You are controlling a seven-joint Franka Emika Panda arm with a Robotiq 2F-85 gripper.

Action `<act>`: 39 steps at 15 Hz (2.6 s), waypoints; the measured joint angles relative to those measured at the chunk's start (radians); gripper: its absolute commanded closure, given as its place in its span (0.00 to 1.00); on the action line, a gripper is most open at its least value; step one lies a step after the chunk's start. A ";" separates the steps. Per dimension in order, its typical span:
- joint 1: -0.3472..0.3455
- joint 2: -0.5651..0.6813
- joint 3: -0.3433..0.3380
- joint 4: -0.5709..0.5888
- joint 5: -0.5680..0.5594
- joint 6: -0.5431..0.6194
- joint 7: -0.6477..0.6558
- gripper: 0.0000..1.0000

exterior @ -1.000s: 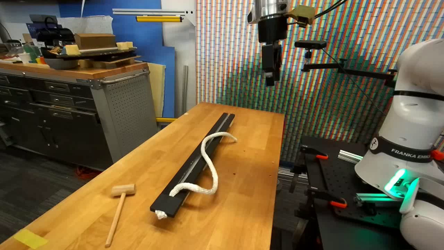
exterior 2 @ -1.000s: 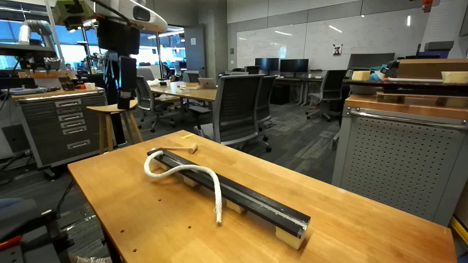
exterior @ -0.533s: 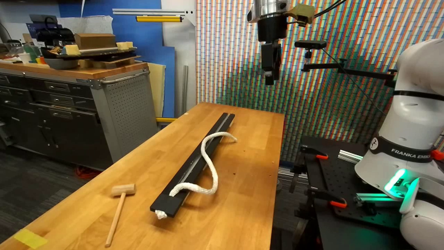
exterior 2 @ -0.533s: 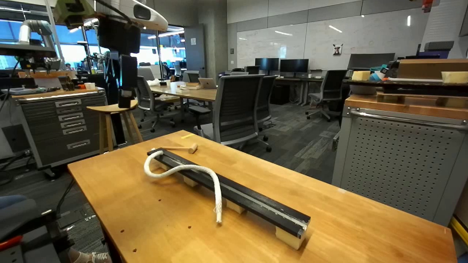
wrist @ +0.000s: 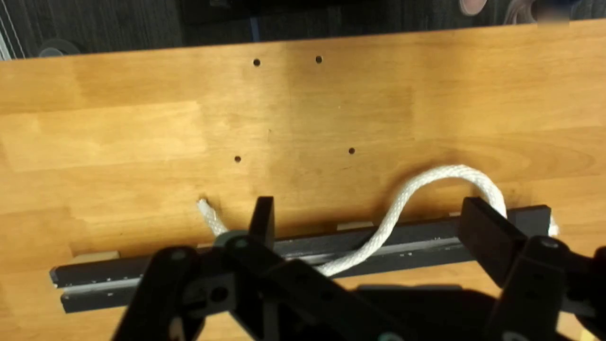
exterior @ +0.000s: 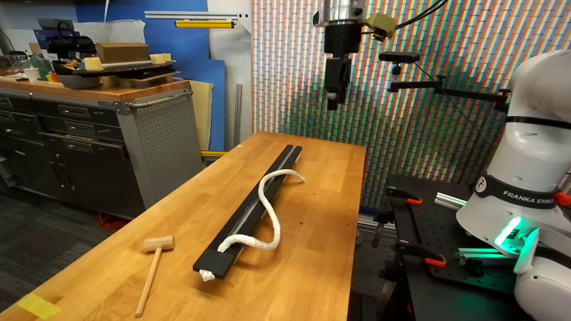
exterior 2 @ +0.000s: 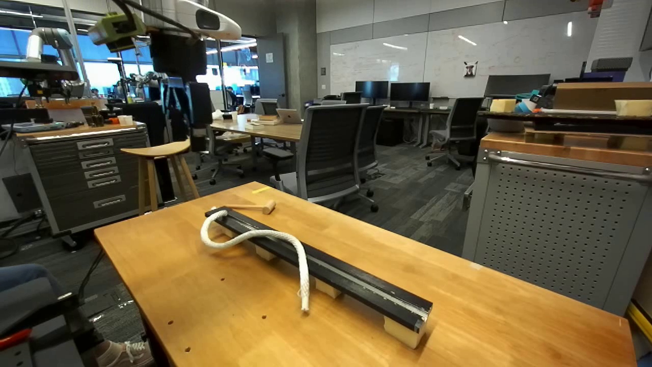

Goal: Pull the white rope along the length of the groove

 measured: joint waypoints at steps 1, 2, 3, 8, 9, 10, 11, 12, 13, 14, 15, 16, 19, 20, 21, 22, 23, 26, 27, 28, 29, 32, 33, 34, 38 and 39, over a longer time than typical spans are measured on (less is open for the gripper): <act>0.000 0.007 0.000 -0.010 -0.008 0.050 -0.001 0.00; 0.000 0.016 -0.001 -0.021 -0.017 0.095 -0.001 0.00; -0.001 0.027 -0.001 -0.033 -0.023 0.138 -0.001 0.00; -0.006 0.070 -0.009 -0.109 -0.048 0.337 -0.005 0.00; -0.010 0.079 -0.010 -0.127 -0.062 0.381 -0.005 0.00; -0.016 0.089 -0.011 -0.144 -0.075 0.421 -0.005 0.00; -0.023 0.101 -0.012 -0.160 -0.090 0.457 -0.005 0.00; -0.031 0.114 -0.014 -0.174 -0.102 0.491 -0.005 0.00; -0.038 0.129 -0.018 -0.188 -0.110 0.525 -0.005 0.00; -0.044 0.144 -0.025 -0.200 -0.111 0.560 -0.008 0.00; -0.047 0.160 -0.034 -0.210 -0.111 0.595 -0.015 0.00; -0.048 0.175 -0.044 -0.219 -0.108 0.625 -0.024 0.00; -0.047 0.216 -0.069 -0.227 -0.063 0.673 -0.080 0.00; -0.047 0.219 -0.072 -0.226 -0.049 0.676 -0.096 0.00; -0.047 0.219 -0.073 -0.225 -0.045 0.677 -0.102 0.00; -0.046 0.219 -0.073 -0.225 -0.044 0.677 -0.103 0.00; -0.046 0.219 -0.073 -0.225 -0.044 0.677 -0.103 0.00; -0.045 0.219 -0.072 -0.225 -0.043 0.676 -0.103 0.00; -0.045 0.221 -0.072 -0.228 -0.043 0.677 -0.102 0.00; -0.045 0.226 -0.072 -0.232 -0.043 0.689 -0.102 0.00; -0.046 0.238 -0.072 -0.238 -0.043 0.714 -0.101 0.00; -0.043 0.316 -0.072 -0.260 -0.005 0.830 -0.108 0.00; -0.040 0.354 -0.072 -0.263 0.027 0.876 -0.122 0.00; -0.035 0.392 -0.069 -0.262 0.076 0.919 -0.148 0.00; -0.054 0.508 0.007 -0.220 0.294 1.012 -0.282 0.00; -0.071 0.527 0.032 -0.200 0.321 1.017 -0.300 0.00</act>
